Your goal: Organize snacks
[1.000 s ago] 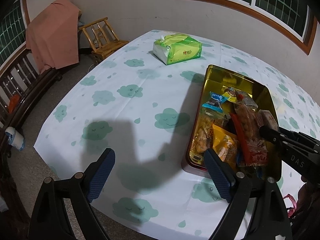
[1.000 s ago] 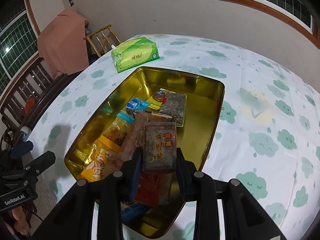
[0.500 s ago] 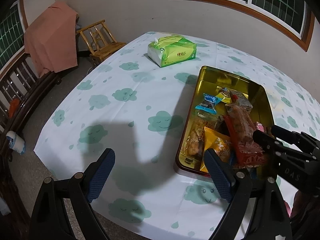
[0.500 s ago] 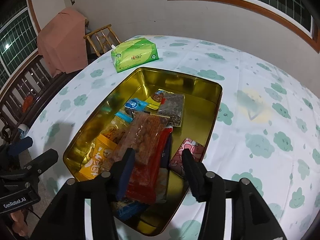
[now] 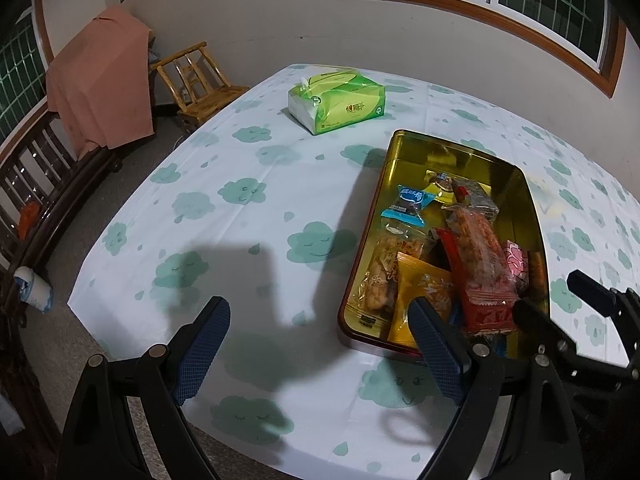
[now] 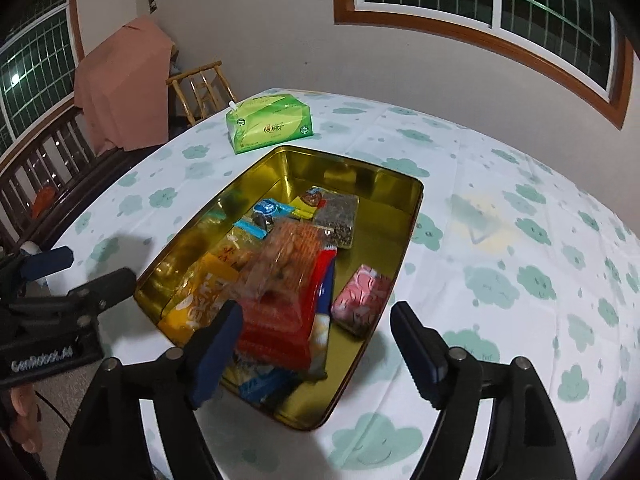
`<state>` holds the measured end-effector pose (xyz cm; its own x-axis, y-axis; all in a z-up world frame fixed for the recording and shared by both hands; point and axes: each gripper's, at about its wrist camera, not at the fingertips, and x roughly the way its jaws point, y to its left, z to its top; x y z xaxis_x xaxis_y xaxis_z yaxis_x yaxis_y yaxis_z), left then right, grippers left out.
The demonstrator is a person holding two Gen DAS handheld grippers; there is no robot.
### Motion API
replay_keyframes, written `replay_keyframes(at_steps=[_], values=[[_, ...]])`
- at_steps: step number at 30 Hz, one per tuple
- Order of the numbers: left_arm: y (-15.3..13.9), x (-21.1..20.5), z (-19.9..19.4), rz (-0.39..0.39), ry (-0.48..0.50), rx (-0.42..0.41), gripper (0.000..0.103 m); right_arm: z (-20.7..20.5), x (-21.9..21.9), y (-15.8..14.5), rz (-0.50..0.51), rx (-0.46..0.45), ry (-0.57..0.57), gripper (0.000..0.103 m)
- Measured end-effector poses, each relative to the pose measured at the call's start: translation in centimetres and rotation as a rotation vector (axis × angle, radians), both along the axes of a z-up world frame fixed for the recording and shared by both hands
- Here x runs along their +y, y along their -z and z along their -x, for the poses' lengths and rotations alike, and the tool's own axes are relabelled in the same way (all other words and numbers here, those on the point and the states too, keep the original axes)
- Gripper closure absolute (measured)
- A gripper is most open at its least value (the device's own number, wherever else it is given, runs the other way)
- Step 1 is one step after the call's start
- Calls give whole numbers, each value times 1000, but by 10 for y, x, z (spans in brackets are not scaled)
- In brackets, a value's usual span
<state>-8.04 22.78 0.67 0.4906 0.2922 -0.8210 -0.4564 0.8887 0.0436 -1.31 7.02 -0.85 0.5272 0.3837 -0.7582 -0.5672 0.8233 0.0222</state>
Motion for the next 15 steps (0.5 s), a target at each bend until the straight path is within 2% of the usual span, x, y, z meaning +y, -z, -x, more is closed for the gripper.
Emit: replay_keyframes(at_steps=[15], values=[[-2,-7,-2,-5,6,0,15,13,-5,5,32,-4,-1,25]])
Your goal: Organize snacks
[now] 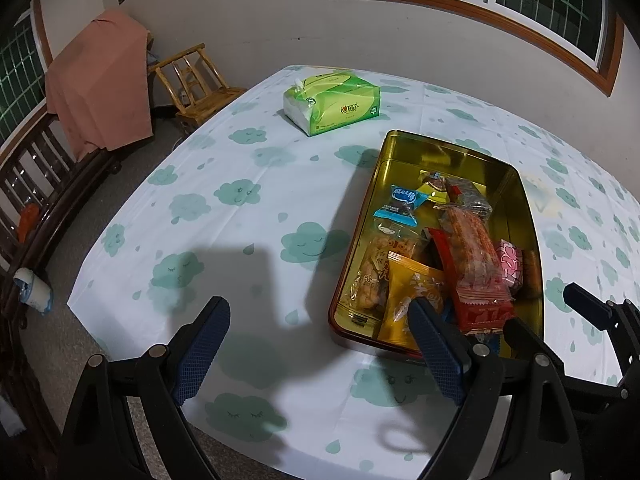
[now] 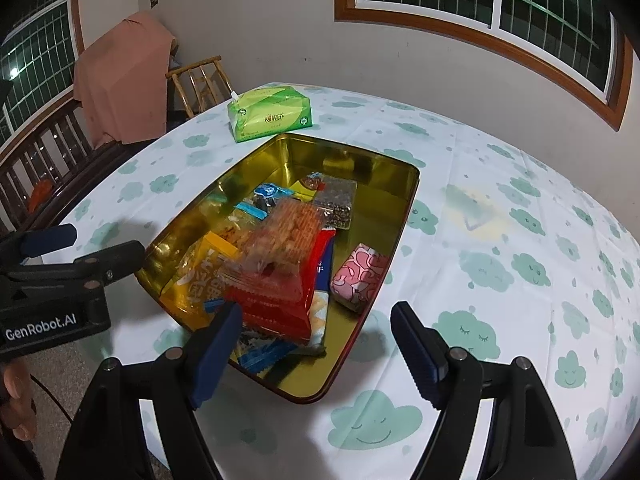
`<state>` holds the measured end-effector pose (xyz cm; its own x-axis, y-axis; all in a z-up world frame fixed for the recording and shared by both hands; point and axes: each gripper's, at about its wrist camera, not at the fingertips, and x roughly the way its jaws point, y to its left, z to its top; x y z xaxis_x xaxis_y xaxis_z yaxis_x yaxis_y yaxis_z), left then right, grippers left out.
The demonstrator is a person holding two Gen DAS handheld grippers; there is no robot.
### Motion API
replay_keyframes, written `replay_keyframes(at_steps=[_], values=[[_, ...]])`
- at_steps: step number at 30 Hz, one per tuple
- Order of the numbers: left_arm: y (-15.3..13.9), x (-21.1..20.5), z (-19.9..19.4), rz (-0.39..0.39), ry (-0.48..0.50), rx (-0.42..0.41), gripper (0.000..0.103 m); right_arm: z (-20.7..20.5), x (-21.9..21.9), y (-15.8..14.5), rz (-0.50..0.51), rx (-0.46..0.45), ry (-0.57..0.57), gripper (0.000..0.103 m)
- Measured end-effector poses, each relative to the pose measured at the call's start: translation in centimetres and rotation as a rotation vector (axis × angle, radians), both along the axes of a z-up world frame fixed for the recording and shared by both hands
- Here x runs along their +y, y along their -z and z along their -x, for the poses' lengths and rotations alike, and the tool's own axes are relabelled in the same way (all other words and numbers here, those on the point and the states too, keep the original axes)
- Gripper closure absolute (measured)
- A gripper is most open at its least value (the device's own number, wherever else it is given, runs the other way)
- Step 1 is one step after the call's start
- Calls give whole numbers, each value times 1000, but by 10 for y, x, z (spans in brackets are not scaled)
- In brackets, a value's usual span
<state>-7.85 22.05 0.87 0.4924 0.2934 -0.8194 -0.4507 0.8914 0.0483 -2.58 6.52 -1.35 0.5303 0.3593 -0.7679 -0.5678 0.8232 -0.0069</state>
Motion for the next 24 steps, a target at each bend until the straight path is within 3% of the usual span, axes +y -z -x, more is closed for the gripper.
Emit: replay_keyframes(at_steps=[19,24], values=[[2,-8,-4,10,21,-1,15,0,1,4,7,16,-15,25],[0,-8,-2,90,60,-44,14,0,1,4,7,15,-14,25]])
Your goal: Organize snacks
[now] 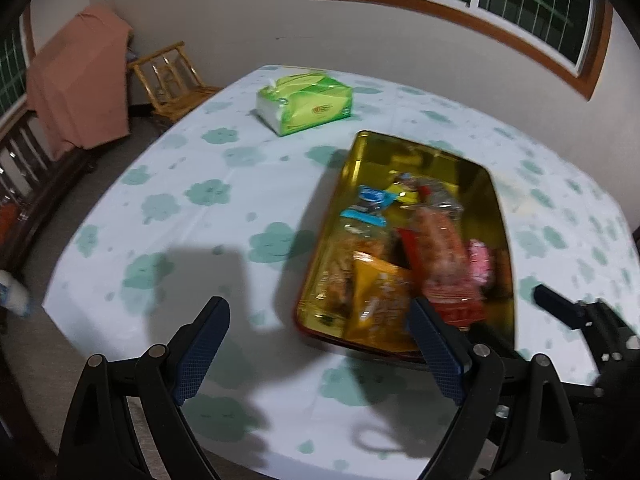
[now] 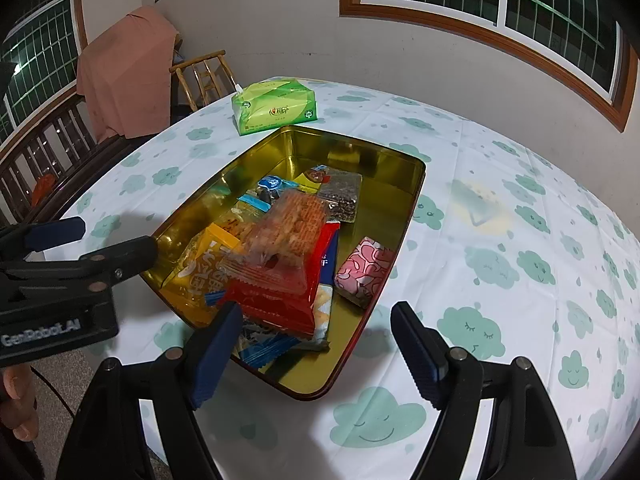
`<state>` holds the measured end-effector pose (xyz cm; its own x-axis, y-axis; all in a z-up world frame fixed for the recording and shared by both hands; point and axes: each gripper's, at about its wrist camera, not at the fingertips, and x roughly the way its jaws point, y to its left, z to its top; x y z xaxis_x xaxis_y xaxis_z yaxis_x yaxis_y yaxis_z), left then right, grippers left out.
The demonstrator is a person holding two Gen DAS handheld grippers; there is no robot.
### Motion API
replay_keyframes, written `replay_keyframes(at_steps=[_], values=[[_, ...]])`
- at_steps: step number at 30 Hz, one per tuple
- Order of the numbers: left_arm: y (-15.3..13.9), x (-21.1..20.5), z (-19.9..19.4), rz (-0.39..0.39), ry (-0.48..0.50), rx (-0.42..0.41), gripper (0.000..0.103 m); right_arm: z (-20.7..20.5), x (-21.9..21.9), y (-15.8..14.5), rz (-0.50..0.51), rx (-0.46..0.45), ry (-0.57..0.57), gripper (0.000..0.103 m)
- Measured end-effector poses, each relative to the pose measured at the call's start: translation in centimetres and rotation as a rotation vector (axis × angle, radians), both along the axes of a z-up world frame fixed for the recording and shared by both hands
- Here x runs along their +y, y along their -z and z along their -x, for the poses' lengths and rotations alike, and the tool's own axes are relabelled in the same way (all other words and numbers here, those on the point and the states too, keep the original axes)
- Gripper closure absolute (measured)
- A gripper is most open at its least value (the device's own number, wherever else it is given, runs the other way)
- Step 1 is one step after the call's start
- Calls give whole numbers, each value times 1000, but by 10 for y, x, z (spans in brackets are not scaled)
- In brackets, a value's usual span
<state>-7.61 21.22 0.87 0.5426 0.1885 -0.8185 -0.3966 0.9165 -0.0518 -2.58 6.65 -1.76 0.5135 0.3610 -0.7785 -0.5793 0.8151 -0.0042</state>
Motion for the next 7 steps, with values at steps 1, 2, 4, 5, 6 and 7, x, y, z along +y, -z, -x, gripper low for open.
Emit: replay_keyframes(at_steps=[1,2,4,5,6,7], values=[[-1,0,0,-4,-2,0,14,0,0,0,1,0,1,25],[-1,-1,0,-17,-4,4,14,-1,0,0,0,0,2,25],[-1,-2,-1,-35,-8,15,14,-1,0,0,-2,3,4,25],[-1,-2,-2,-37,-7,17,14,-1,-1,0,-1,2,3,25],[0,-2,-2,-40,-8,21,13,-1,-1,0,0,1,3,25],[0,-2,-2,-44,-13,26,11,-2,-1,0,0,1,3,25]])
